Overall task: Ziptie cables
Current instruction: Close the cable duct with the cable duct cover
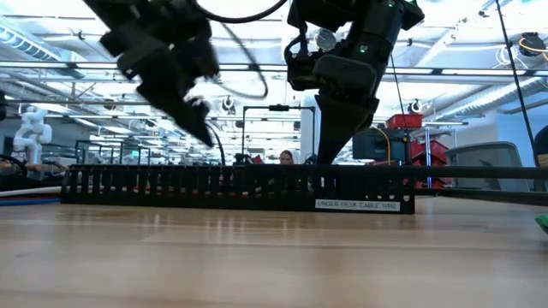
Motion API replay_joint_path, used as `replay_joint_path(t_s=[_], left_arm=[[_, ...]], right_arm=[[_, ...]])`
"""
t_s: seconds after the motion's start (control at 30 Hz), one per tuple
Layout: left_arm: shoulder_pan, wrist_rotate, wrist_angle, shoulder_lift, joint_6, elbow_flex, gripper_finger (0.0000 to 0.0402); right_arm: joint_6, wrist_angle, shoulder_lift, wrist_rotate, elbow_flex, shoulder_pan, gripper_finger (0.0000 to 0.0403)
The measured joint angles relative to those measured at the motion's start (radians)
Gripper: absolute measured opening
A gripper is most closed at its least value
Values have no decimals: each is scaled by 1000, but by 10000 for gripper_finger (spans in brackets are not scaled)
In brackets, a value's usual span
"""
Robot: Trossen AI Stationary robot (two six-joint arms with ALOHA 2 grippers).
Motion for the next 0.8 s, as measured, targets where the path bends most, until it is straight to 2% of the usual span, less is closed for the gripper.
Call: replay_joint_path(t_s=[0.13,0.27,0.57,0.8], left_arm=[[-22,-5,25,5,-33,-78,334],[-35,-64,71,5,-58,-128,334],[-117,-63,90,5,-111,-140,334],[-169,-189,159,6,-111,-192,334]], right_arm=[[-4,1,0,0,0,0,107],[-9,-1,0,0,0,0,107],[-14,-2,0,0,0,0,107],[-15,-2,0,0,0,-2,107]])
